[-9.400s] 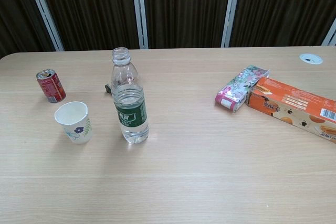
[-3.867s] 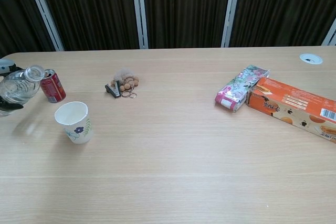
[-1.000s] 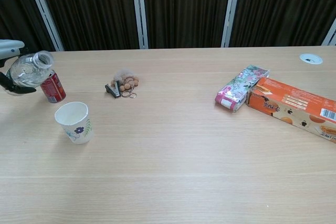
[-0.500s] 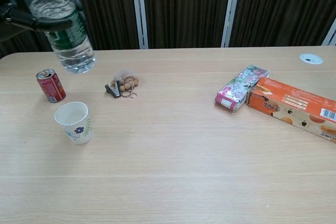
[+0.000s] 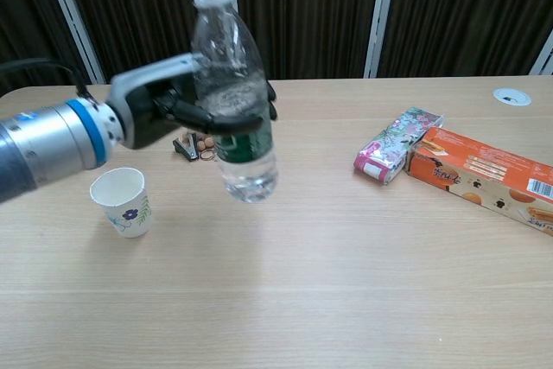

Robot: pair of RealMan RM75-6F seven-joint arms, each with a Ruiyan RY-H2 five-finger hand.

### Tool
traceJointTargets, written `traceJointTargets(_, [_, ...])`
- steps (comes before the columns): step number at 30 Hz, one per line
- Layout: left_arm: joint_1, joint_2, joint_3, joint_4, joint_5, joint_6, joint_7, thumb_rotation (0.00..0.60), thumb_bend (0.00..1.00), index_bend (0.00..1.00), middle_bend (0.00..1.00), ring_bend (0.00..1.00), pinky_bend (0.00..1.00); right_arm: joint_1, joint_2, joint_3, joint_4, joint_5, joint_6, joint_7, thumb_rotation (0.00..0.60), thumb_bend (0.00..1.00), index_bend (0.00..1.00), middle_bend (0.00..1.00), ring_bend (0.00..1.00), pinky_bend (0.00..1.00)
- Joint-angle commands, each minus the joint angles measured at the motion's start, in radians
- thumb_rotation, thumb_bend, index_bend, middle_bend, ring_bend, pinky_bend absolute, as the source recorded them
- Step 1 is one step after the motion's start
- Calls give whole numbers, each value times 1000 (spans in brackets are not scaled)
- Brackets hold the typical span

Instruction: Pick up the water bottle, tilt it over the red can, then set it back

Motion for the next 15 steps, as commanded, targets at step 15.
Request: traceJointTargets(15, [-17, -272, 34, 317, 7, -44, 46, 600, 462, 512, 465, 327, 351, -1, 2, 0, 17, 13, -11, 21, 600, 0, 0, 0, 0, 0])
